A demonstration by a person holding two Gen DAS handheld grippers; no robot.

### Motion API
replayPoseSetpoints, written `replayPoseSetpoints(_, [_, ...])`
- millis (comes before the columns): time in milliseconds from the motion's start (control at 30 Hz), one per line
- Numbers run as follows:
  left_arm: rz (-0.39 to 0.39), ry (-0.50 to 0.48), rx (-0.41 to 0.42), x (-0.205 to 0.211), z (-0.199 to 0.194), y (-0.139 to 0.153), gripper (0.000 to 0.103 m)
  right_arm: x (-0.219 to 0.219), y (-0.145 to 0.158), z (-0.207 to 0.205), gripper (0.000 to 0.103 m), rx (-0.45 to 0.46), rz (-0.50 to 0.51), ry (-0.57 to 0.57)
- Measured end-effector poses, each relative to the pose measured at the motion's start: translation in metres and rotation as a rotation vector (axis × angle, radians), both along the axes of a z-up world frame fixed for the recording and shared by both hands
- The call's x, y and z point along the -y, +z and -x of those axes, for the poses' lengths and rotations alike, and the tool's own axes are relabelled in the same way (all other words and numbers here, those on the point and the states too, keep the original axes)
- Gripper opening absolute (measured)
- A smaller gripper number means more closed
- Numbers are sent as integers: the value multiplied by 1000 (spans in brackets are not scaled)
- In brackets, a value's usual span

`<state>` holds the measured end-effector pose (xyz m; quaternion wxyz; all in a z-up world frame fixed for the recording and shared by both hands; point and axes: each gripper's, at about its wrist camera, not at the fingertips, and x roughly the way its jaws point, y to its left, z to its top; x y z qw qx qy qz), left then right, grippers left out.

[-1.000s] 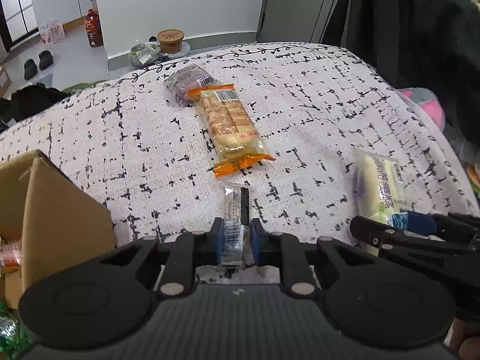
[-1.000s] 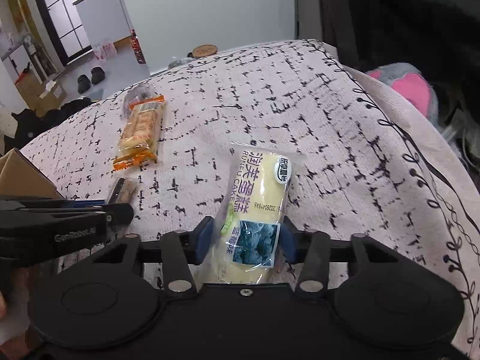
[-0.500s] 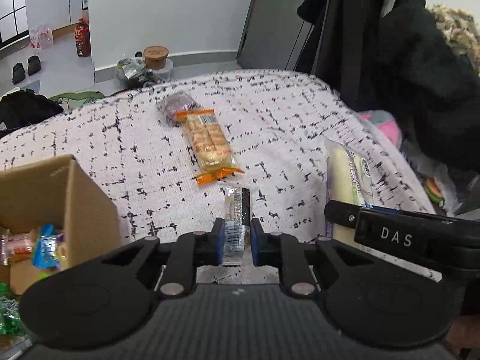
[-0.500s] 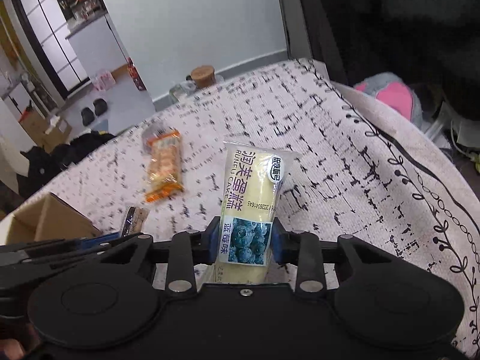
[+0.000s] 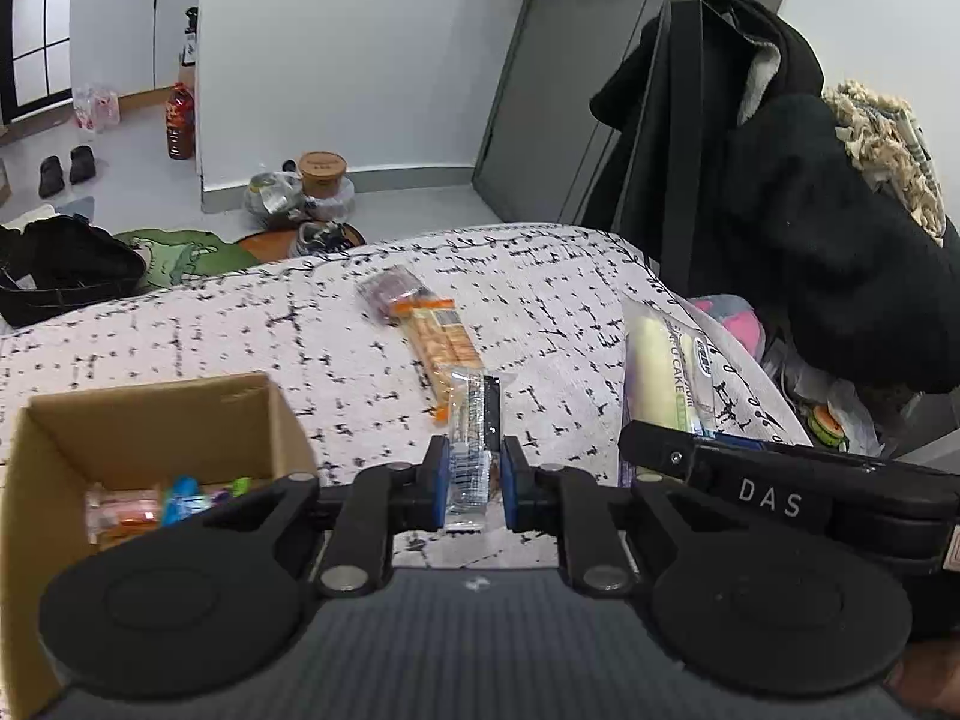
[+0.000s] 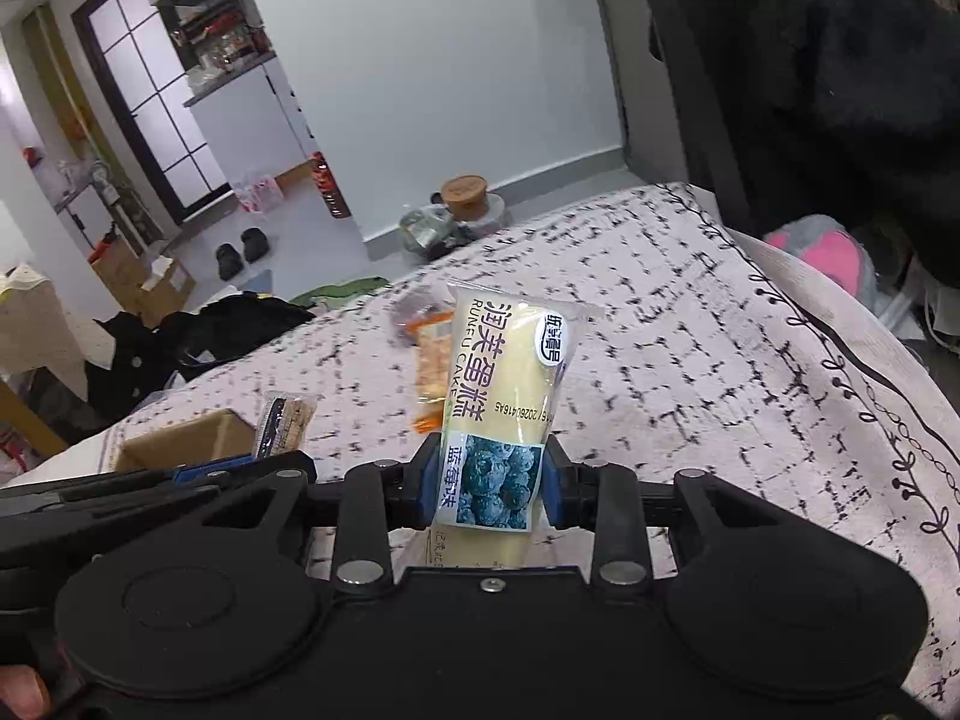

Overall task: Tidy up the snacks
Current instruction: 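Carry both packets over the cardboard box and open both grippers inside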

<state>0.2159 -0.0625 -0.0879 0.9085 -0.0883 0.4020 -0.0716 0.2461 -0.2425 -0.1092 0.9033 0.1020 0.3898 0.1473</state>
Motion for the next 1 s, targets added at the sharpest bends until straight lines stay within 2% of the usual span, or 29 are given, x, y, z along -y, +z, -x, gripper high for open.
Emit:
replayPoseSetpoints(467, [37,88,39,-48,27,19,16,-37,15,16,32,37,-7,48])
replayPoseSetpoints(1000, [55,289,46,-124,54,25,16,-98,19,29,32,60,-21,152])
